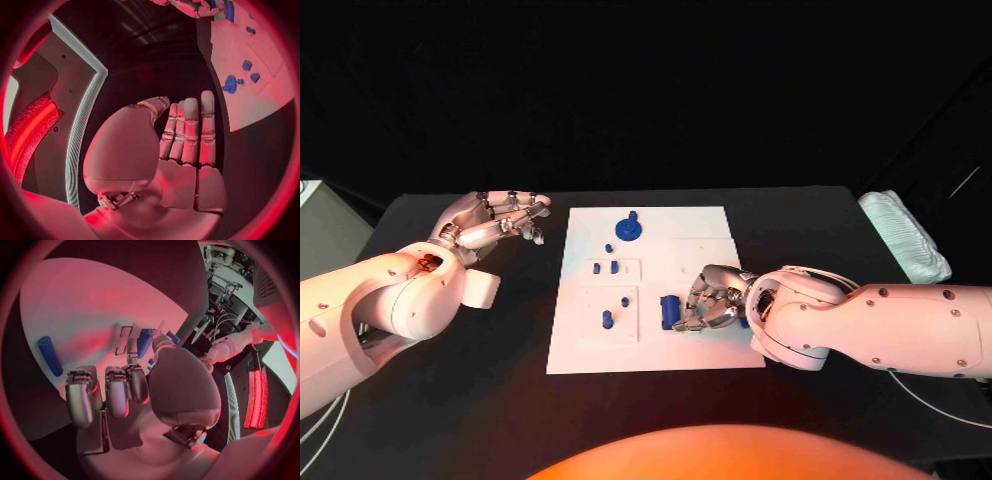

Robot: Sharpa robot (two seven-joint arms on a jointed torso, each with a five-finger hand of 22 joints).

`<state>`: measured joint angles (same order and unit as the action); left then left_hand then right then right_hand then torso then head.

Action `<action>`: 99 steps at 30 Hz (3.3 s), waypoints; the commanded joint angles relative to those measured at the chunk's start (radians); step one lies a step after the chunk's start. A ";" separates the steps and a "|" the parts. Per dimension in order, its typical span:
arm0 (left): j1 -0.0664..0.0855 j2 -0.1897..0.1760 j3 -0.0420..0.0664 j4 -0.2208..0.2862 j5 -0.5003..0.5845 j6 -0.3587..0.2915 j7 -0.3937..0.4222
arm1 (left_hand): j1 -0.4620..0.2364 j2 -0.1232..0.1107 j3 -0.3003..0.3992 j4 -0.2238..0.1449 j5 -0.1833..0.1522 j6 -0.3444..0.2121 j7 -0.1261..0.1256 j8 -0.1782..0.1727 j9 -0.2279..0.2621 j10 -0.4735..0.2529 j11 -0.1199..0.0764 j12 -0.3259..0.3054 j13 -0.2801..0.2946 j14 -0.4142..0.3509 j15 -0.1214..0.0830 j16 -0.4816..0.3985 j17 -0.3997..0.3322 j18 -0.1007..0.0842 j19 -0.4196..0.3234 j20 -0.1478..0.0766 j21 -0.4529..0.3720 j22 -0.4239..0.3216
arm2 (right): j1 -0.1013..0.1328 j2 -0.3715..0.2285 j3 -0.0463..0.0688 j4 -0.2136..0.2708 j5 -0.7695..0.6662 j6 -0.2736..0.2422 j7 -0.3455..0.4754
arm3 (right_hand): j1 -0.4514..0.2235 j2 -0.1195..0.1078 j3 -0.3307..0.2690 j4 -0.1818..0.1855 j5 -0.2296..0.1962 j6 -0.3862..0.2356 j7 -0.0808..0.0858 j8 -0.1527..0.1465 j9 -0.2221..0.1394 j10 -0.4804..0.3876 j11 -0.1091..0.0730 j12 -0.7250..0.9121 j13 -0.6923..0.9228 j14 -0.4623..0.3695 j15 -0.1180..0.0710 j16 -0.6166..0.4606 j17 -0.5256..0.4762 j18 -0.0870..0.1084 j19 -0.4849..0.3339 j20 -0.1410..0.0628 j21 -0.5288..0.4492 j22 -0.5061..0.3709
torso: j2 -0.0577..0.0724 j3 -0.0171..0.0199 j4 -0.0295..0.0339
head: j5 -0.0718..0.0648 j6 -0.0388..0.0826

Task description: Assemble the parts on the task board

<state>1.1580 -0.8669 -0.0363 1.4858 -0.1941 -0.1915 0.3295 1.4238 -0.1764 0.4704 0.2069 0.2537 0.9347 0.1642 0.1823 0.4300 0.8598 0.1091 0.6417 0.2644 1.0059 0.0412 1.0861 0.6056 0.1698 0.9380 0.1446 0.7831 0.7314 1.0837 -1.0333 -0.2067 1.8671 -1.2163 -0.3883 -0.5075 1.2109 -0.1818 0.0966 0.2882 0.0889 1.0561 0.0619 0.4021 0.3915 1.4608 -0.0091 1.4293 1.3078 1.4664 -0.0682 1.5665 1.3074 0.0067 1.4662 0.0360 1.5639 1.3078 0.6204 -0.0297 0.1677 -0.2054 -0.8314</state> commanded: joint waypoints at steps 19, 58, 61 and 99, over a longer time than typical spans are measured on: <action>0.001 0.003 0.001 0.002 0.004 0.009 0.005 | 0.003 0.010 -0.001 0.007 0.004 -0.004 0.004 -0.004 -0.002 0.007 0.000 -0.004 -0.001 -0.002 0.004 -0.005 0.002 0.013 0.007 -0.001 -0.006 -0.002 | -0.005 0.018 0.000 -0.017 -0.070 -0.033 -0.028 | 0.033 0.059 0.021 -0.011 -0.010 0.002 -0.001 0.007 -0.005 0.061 -0.004 0.002 0.195 0.104 -0.007 0.004 0.263 -0.007 0.105 -0.005 0.007 0.263 | -0.001 0.0005 0.0000 | 0.000 -0.004; 0.000 -0.018 0.001 0.025 0.005 0.008 0.011 | 0.003 0.008 -0.003 0.009 0.003 -0.005 0.004 -0.005 -0.002 0.007 0.001 -0.004 -0.002 -0.002 0.005 -0.006 0.002 0.013 0.008 -0.001 -0.007 -0.003 | 0.035 -0.286 -0.002 0.072 -0.128 -0.073 0.048 | 0.081 0.007 -0.005 -0.022 0.007 -0.044 0.025 -0.030 -0.022 0.039 0.019 -0.046 0.174 0.103 0.012 0.002 0.259 -0.007 0.105 0.013 0.007 0.263 | 0.000 0.0036 -0.0053 | -0.040 0.005; 0.000 -0.022 0.001 0.031 0.005 0.007 0.012 | 0.003 0.008 -0.003 0.009 0.003 -0.005 0.004 -0.005 -0.002 0.007 0.001 -0.004 -0.002 -0.002 0.005 -0.006 0.002 0.013 0.008 -0.001 -0.007 -0.003 | 0.035 -0.304 -0.002 0.082 -0.151 -0.074 0.031 | 0.081 0.004 -0.008 -0.020 0.006 -0.039 0.024 -0.028 -0.021 0.039 0.018 -0.047 0.174 0.103 0.012 0.002 0.259 -0.007 0.105 0.013 0.007 0.263 | 0.000 0.0028 -0.0050 | -0.041 0.004; 0.000 -0.031 0.001 0.040 0.005 0.009 0.012 | 0.003 0.006 -0.004 0.010 0.003 -0.006 0.004 -0.006 -0.002 0.007 0.001 -0.004 -0.002 -0.003 0.005 -0.006 0.002 0.013 0.008 -0.001 -0.008 -0.003 | -0.045 -0.184 -0.007 0.021 -0.194 -0.007 -0.050 | 0.091 0.034 -0.017 -0.010 0.002 -0.018 0.013 -0.019 -0.019 0.040 0.008 -0.049 0.173 0.103 0.003 0.002 0.258 -0.007 0.105 0.005 0.007 0.263 | 0.002 0.0016 -0.0030 | -0.041 -0.011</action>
<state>1.1575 -0.8990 -0.0364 1.5238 -0.1939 -0.1912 0.3307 1.4238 -0.1764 0.4676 0.2097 0.2537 0.9347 0.1642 0.1823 0.4285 0.8598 0.1091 0.6417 0.2636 1.0059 0.0412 1.0861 0.6065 0.1697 0.9380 0.1446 0.7794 0.7296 1.0410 -1.2207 -0.2127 1.8913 -1.3936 -0.4200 -0.5504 1.2928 -0.1492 0.0726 0.2790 0.0876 1.0318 0.0758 0.3789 0.3727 1.4659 0.0033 1.3786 1.3079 1.4664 -0.0609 1.5665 1.3074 0.0068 1.4661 0.0433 1.5682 1.3076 0.6213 -0.0272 0.1632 -0.2466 -0.8424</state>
